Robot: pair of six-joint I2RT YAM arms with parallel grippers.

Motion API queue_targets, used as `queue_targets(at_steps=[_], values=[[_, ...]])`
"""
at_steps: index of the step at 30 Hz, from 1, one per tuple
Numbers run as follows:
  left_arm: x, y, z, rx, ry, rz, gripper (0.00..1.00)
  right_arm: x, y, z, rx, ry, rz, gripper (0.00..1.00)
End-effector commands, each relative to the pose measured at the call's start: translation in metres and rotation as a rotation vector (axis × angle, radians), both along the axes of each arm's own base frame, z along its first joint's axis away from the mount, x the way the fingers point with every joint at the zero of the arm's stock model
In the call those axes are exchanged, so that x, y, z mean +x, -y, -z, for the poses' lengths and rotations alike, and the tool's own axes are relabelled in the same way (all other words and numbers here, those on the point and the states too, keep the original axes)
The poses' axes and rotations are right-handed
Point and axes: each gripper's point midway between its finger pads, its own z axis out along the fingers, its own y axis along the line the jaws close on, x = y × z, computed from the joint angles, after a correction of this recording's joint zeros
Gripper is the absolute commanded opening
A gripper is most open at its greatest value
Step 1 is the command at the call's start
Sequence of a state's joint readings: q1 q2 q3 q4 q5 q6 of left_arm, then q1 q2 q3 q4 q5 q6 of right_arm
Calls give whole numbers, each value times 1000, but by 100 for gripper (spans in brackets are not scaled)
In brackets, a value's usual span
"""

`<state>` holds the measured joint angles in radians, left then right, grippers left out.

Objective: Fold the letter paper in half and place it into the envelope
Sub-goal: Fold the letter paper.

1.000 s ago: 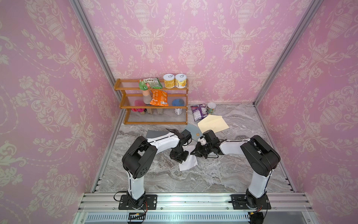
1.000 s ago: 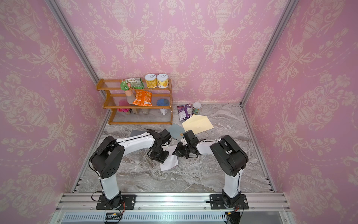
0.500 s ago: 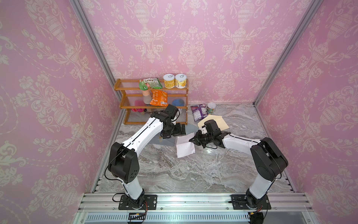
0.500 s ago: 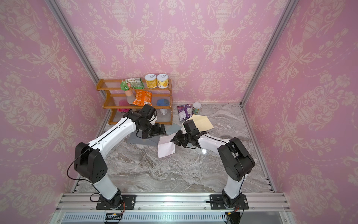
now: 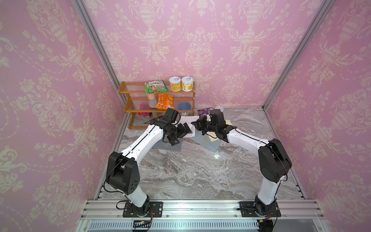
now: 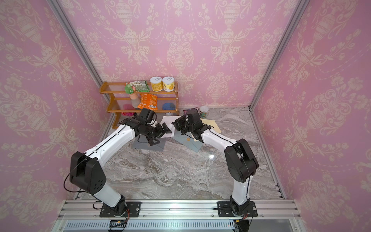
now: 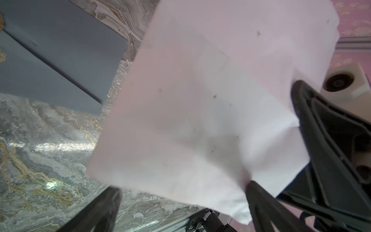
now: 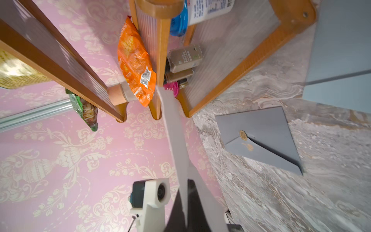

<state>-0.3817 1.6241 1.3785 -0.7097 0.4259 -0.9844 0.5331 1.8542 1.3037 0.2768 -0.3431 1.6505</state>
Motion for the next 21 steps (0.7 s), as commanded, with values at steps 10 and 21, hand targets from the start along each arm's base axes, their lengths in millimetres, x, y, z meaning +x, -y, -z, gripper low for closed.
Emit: queue_targets(at_steps=[10,21], values=[[26,4,-31,-199,151,-161,99,-25,7,24,233,27,163,0],[33,6,-28,-223,196,-162,99,-32,14,17,355,55,219,0]])
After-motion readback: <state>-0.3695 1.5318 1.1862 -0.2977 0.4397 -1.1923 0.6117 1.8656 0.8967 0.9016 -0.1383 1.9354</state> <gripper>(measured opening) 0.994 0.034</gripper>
